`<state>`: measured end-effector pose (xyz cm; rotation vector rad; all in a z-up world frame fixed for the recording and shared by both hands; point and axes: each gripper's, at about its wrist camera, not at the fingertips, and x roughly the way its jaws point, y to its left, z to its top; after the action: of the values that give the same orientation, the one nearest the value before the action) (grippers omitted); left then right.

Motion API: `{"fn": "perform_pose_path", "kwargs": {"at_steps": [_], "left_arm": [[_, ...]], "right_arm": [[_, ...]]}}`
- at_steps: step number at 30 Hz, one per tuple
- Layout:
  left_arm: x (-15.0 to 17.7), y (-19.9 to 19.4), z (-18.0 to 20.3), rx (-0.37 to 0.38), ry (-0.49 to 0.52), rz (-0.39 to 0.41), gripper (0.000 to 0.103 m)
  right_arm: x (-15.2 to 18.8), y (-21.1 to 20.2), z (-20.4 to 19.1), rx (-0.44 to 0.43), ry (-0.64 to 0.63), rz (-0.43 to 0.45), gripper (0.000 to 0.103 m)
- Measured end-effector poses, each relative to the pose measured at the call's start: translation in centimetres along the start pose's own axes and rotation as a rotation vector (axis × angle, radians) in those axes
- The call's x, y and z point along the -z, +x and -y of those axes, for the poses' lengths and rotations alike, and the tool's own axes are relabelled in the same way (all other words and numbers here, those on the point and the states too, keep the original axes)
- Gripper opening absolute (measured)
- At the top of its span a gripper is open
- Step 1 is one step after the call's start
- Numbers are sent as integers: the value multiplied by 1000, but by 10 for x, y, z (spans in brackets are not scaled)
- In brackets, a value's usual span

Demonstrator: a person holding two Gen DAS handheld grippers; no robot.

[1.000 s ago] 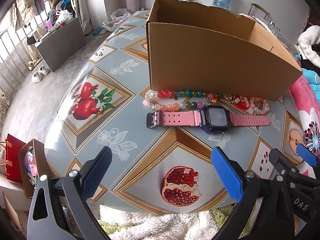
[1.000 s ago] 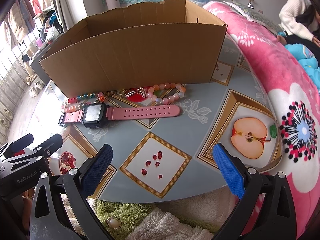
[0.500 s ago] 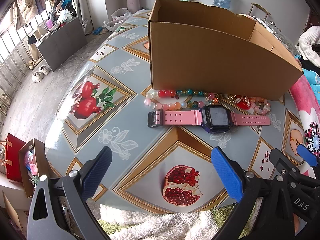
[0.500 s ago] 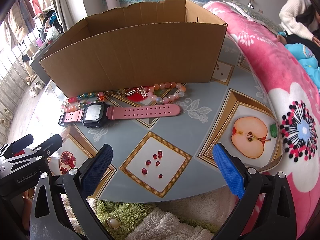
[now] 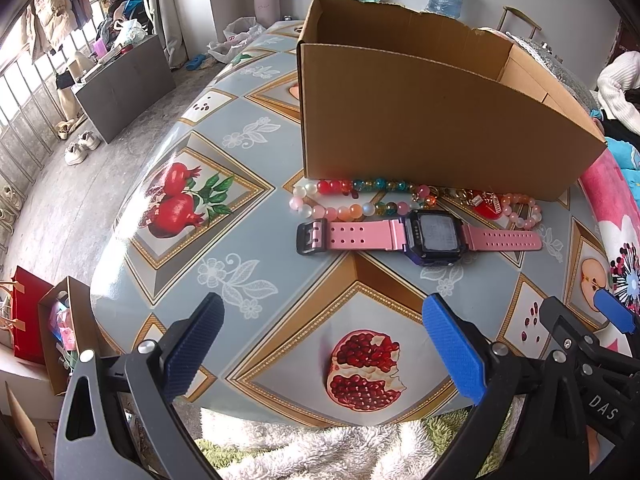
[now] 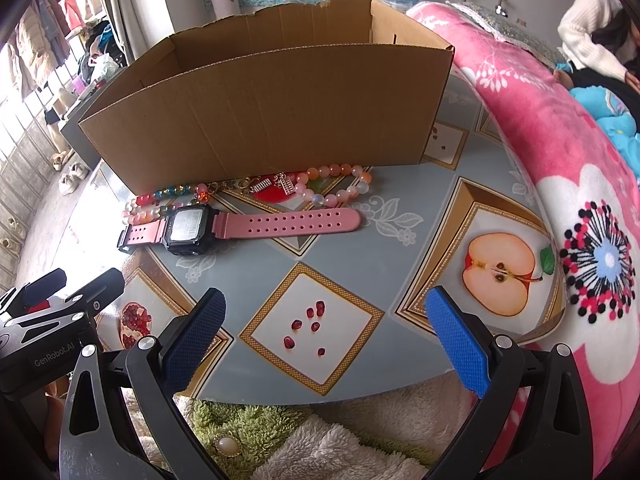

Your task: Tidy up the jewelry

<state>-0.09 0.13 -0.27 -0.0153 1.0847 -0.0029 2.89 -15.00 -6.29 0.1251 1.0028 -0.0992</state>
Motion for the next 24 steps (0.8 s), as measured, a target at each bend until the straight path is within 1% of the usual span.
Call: {"fn": "perform_pose_path", "kwargs": {"at_steps": [16,24], "left_arm": [[0,1,-3,3,0,-6,97],[-2,17,-4,3,9,-45,97]], "right_arm": [[0,1,1,7,0,2,96],[0,13,3,20,12,-25,96]]}}
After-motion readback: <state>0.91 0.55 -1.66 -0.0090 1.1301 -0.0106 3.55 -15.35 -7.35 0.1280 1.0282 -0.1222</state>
